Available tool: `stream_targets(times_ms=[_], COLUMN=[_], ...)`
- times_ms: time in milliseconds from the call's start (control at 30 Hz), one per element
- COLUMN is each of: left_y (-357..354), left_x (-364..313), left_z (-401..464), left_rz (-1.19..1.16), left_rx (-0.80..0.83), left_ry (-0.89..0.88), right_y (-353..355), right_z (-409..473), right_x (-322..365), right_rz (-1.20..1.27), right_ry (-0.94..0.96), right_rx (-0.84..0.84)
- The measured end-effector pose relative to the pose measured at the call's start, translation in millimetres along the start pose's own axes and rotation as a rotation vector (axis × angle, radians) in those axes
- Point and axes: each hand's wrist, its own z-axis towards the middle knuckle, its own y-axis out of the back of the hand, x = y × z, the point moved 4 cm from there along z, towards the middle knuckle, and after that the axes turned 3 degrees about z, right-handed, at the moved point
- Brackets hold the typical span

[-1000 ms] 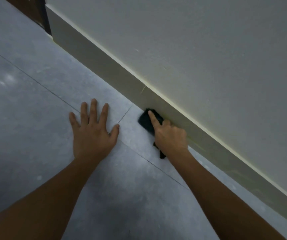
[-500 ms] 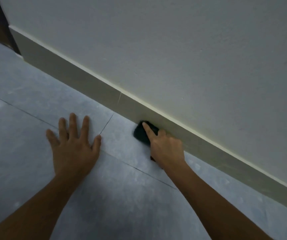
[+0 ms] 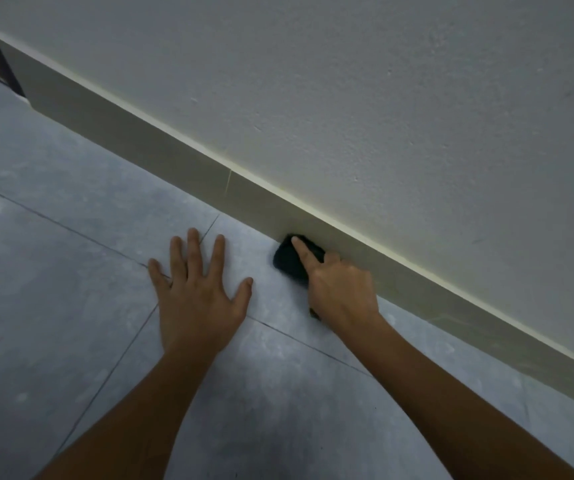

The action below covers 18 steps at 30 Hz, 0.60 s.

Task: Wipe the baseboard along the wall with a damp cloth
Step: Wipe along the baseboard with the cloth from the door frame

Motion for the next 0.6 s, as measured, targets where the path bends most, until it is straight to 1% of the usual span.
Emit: stream_targets(times_ms=[100, 167, 233, 300, 433, 500, 600], left_y=[0.7, 0.7, 1.7, 1.8, 3.1, 3.5, 2.4], left_x=[2.1, 0.9, -0.9, -1.1, 1.2, -0.4, 1.2], left_z=[0.0, -0.3, -0.2, 0.3, 1.4, 0.7, -0.4], left_rz=[0.0, -0.009, -0.017, -0.009, -0.002, -0.013, -0.006], left_rx=[0.013, 0.014, 0.009, 0.017, 0.017, 0.011, 0.016], left_ry=[0.01, 0.01, 0.007, 0.008, 0.003, 0.0, 0.005], right_y=[11.3, 4.3, -7.8, -15.0, -9.0, 4.3, 10.8], right_z=[7.5, 15.0, 17.5, 14.4, -7.0, -12.9, -4.8], right_x=[8.9, 19.6, 23.9, 18.1, -7.0, -15.8, -2.0], right_rz=[0.047, 0.048, 0.046, 0.055, 0.044, 0.053, 0.086], right_ry=[0.021, 0.054, 0.04, 0.017, -0.036, -0.077, -0.057], right_rx=[-0.114, -0.06, 0.01, 0.034, 0.039, 0.009, -0.041])
